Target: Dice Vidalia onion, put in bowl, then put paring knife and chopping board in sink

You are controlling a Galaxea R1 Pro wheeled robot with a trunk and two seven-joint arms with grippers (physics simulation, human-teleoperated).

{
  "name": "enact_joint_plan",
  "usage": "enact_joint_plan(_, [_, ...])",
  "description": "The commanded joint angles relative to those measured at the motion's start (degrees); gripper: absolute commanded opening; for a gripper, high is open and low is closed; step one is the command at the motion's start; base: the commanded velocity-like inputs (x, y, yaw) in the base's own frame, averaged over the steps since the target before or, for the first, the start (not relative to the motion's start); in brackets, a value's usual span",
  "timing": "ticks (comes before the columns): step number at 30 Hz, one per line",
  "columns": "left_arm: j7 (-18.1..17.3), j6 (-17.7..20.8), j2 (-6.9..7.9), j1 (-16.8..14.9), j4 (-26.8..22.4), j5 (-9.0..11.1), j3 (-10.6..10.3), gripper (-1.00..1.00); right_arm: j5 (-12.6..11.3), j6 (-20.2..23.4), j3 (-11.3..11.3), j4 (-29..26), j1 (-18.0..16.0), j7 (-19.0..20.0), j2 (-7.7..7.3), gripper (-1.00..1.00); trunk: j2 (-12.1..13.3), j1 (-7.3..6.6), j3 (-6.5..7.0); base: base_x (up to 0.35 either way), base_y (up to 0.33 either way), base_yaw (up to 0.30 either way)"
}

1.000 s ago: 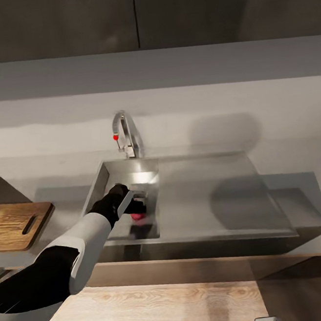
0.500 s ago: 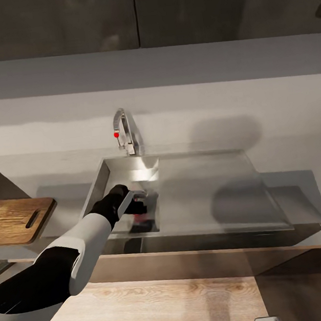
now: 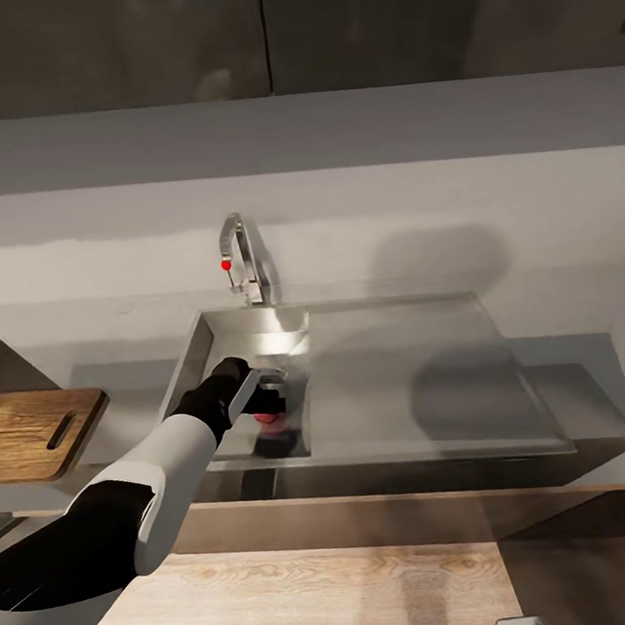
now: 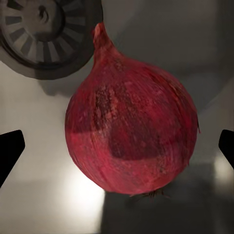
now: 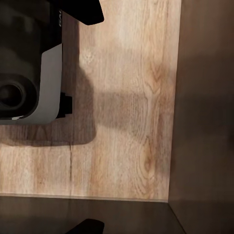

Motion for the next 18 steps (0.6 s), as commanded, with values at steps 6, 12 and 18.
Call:
enact_joint_plan(6, [0.4, 0.2, 0.03, 0.0, 0.0, 0.6, -0.4, 1.0, 0.5, -0.2, -0.5, 0.0, 0.0, 0.3, -0.34, 1.0, -0.1, 0.03, -0.09, 0.001, 0.0, 0.0])
enact_joint_plan(12, [0.4, 0.2, -0.01, 0.0, 0.0, 0.6, -0.4, 1.0, 0.6, -0.2, -0.4, 0.0, 0.0, 0.3, -0.25, 1.0, -0.1, 0.03, -0.09, 0.128, -0.065, 0.0])
enact_joint_plan(18, [0.4, 0.2, 0.03, 0.0, 0.1, 0.6, -0.4, 1.0, 0.6, -0.2, -0.4, 0.0, 0.0, 0.3, -0.29, 1.0, -0.1, 0.03, -0.09, 0.03, -0.018, 0.0])
